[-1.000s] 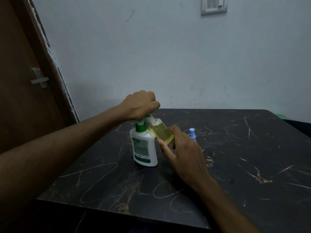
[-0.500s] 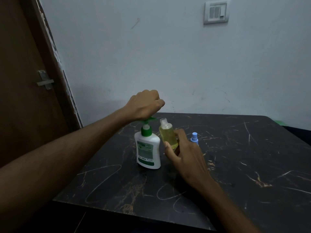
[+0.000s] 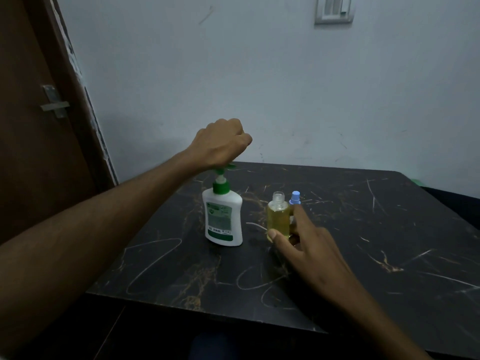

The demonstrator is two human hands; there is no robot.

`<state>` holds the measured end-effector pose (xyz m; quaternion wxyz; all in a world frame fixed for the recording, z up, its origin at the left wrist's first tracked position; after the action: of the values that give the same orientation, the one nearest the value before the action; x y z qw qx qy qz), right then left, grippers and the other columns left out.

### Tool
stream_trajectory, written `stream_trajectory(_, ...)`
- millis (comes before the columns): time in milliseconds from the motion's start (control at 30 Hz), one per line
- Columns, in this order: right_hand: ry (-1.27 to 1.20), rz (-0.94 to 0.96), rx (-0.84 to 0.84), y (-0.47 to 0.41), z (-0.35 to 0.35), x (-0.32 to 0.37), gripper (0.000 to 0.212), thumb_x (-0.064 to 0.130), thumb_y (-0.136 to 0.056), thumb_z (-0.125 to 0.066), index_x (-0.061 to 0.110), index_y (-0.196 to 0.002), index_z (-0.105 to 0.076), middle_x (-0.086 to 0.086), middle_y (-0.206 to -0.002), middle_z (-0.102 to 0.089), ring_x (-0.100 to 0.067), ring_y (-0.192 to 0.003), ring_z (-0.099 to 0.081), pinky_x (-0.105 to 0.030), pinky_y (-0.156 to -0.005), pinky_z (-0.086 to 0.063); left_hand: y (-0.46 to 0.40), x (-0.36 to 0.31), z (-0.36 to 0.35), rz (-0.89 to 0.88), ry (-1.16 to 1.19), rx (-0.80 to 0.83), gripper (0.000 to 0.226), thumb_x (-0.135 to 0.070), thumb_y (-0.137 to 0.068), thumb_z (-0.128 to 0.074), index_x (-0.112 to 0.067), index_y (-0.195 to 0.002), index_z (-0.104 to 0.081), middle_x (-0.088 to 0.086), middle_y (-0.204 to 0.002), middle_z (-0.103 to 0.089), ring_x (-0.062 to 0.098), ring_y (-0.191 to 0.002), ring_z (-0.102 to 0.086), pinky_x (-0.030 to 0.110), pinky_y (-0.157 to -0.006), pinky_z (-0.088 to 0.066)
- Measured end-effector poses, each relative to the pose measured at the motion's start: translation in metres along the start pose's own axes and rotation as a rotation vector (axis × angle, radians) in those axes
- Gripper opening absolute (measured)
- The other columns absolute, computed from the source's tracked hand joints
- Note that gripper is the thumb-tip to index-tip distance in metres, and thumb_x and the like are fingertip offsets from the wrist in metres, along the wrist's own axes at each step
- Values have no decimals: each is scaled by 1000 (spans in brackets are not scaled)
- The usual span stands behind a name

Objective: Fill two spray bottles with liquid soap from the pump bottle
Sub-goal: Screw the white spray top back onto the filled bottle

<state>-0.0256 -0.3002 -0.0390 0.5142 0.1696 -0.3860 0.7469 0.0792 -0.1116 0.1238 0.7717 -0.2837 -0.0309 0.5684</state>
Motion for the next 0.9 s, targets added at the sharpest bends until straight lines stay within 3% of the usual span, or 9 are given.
stream_trajectory(67,9,17,17,7,-3,0,39,61,-97,-51,42,-130,-42,18,-102,-67,2,-89,-64,-23,-75,-52,6,0,12,-27,-15,-76,36,-25,-93,-49,-18,-62,-31,2,-60,-39,21,-57,-31,35,-57,-27)
stream_trajectory(167,38,14,33,16,-7,1,26,61,-95,-56,44,-112,-46,23,-108,-58,5,-97,-57,-16,-76,-44,28,-5,37,-125,-40,-322,37,-28,-89,-45,-15,-57,-34,0,-53,-36,21,-49,-32,31,-56,-29)
stream_trajectory(300,61,-10,71,22,-11,3,37,59,-93,-61,43,-125,-50,23,-114,-56,4,-100,-53,-18,-79,-44,103,-26,45,-255,71,-558,42,-20,-101,-56,-21,-61,-43,-12,-52,-35,5,-48,-35,21,-53,-24)
stream_trajectory(433,85,-9,54,26,-11,2,35,58,-89,-67,40,-117,-57,19,-106,-62,1,-96,-56,-25,-81,-50,177,-33,1,-238,196,-482,35,-33,-101,-56,-17,-69,-53,-8,-63,-45,13,-59,-47,29,-55,-35)
stream_trajectory(633,66,-11,27,28,-9,-2,43,55,-84,-74,49,-123,-58,26,-105,-66,5,-98,-60,-19,-80,-49,212,-19,-68,-19,372,-247,14,-46,-90,-68,-36,-93,-59,-20,-88,-60,2,-89,-62,16,-74,-49)
stream_trajectory(767,102,15,4,28,-8,0,38,58,-80,-60,38,-113,-62,22,-104,-67,0,-98,-60,-25,-83,-52,208,-17,-93,92,460,-125,43,-47,-84,-78,-47,-120,-54,-26,-108,-64,-7,-105,-62,12,-76,-49)
stream_trajectory(900,115,12,13,30,-8,-6,35,46,-83,-69,39,-116,-62,23,-109,-65,1,-103,-59,-24,-86,-51,201,-20,-105,116,492,-42,50,-43,-84,-80,-49,-125,-52,-27,-114,-67,-10,-106,-63,8,-77,-48)
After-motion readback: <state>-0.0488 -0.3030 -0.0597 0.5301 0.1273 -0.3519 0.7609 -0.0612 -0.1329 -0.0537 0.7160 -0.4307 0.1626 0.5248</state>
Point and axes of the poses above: each hand's wrist, its own y-axis away from the middle knuckle, its own z-axis out of the back of the hand, x = y × z, the point moved 4 cm from there along -y, towards the middle knuckle
